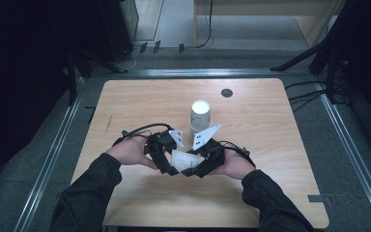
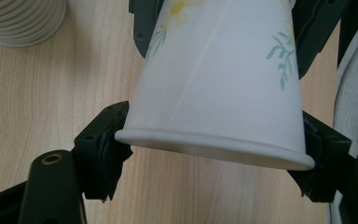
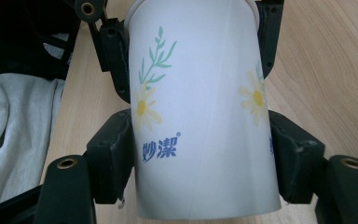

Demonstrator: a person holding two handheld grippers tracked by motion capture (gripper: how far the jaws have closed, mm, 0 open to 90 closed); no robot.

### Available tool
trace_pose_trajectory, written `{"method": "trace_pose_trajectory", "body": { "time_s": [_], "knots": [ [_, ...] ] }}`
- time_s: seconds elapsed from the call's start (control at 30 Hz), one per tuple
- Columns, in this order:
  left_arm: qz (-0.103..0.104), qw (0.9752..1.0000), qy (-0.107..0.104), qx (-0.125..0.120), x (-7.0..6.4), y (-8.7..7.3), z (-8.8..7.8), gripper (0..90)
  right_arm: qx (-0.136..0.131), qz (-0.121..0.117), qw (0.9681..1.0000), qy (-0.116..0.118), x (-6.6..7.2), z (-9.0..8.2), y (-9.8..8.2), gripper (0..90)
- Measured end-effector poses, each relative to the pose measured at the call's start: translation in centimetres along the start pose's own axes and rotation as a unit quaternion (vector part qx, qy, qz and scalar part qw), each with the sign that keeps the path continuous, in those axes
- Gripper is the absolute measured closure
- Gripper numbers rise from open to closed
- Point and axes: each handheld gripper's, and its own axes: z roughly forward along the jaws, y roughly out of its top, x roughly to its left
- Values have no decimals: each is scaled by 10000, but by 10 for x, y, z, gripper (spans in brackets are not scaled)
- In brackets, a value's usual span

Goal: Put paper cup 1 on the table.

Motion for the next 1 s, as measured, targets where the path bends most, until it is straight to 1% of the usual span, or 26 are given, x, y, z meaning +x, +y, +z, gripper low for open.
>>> {"method": "trace_pose_trajectory", "body": {
  "time_s": [0.07,0.1,0.17,0.2,0.23,0.27,0.3,0.33,0.37,0.4,0.43,0.47,0.6,0.73,0.77,0.8,0.83,0.9,0.93,0.97,1.0],
  "knots": [
    [37,10000,-16,-25,0,-1,-1,230,-20,-23,10000,8,0,-1,0,332],
    [48,9999,-23,-110,1,-2,-2,227,-27,-52,10000,0,0,-2,0,332],
    [-2,9997,-46,-240,1,-2,-4,200,-36,-44,10000,-6,1,-3,1,330],
    [-2,9997,-46,-240,1,-2,-4,167,-49,-59,10000,-30,1,-4,1,330],
    [-54,9993,-36,-368,1,-4,-7,141,-68,-47,10000,-41,1,-6,2,330],
    [-77,9990,-63,-431,2,-5,-8,127,-106,-44,9999,-46,0,-7,2,330],
    [-132,9985,-92,-514,3,-6,-10,126,-117,6,9999,-40,0,-10,1,330],
    [-188,9980,-105,-599,4,-8,-12,123,-159,-4,9999,-60,-1,-12,1,330],
    [-220,9973,-79,-691,5,-11,-14,123,-201,1,9998,-81,-1,-14,1,330],
    [-220,9973,-79,-691,5,-11,-14,123,-201,1,9998,-81,-1,-14,1,330],
    [-256,9966,-70,-782,6,-13,-16,123,-261,21,9996,-104,-2,-18,0,330],
    [-319,9948,-93,-959,7,-18,-19,123,-288,55,9995,-115,-2,-20,0,330],
    [-405,9918,-1,-1211,7,-29,-24,124,-410,69,9990,-144,-3,-26,0,330],
    [-544,9874,-66,-1485,6,-40,-24,124,-468,92,9987,-159,-2,-30,-1,330],
    [-544,9874,-66,-1485,6,-40,-24,124,-496,88,9986,-158,-3,-31,-1,330],
    [-564,9868,-52,-1514,5,-42,-24,124,-496,88,9986,-158,-3,-31,-1,330],
    [-670,9846,-102,-1609,4,-45,-23,124,-535,81,9984,-157,-3,-33,-1,330],
    [-728,9827,-142,-1697,2,-47,-21,125,-546,91,9984,-146,-2,-34,-1,330],
    [-735,9822,-134,-1722,1,-47,-20,124,-551,95,9983,-141,-2,-35,-1,330],
    [-791,9802,-165,-1810,0,-48,-18,124,-551,88,9983,-146,-3,-35,-2,330],
    [-791,9802,-165,-1810,0,-48,-18,124,-551,88,9983,-146,-3,-35,-2,330]
  ]
}}
